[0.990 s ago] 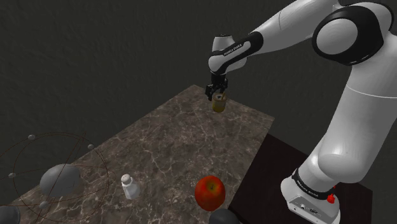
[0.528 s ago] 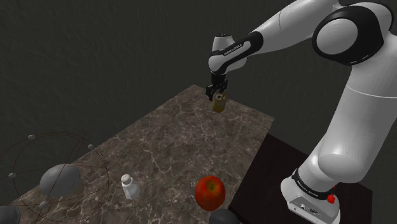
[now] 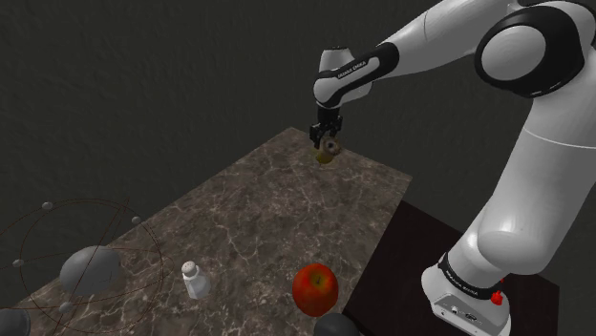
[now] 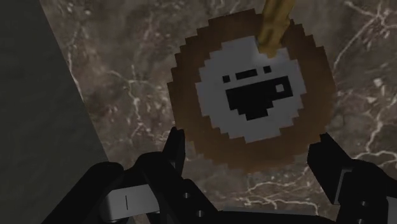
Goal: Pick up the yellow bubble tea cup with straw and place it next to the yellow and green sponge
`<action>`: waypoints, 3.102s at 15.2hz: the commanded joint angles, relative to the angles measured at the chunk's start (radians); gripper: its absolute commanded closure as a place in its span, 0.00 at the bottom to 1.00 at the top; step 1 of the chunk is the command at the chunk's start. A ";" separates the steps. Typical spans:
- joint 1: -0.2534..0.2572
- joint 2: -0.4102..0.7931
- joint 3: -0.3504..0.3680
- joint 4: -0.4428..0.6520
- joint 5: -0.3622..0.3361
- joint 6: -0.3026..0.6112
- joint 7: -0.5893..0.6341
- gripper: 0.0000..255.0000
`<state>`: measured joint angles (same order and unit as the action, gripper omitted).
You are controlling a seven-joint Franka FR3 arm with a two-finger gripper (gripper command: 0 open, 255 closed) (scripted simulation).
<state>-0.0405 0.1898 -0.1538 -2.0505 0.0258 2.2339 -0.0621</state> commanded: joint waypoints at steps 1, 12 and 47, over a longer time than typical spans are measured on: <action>0.000 -0.013 -0.001 0.015 -0.003 -0.027 0.001 1.00; 0.003 -0.076 -0.003 0.089 -0.015 -0.163 0.009 1.00; 0.059 -0.455 0.068 0.008 -0.057 -0.461 0.150 1.00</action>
<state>0.0119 -0.2348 -0.0971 -2.0164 -0.0305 1.7772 0.0685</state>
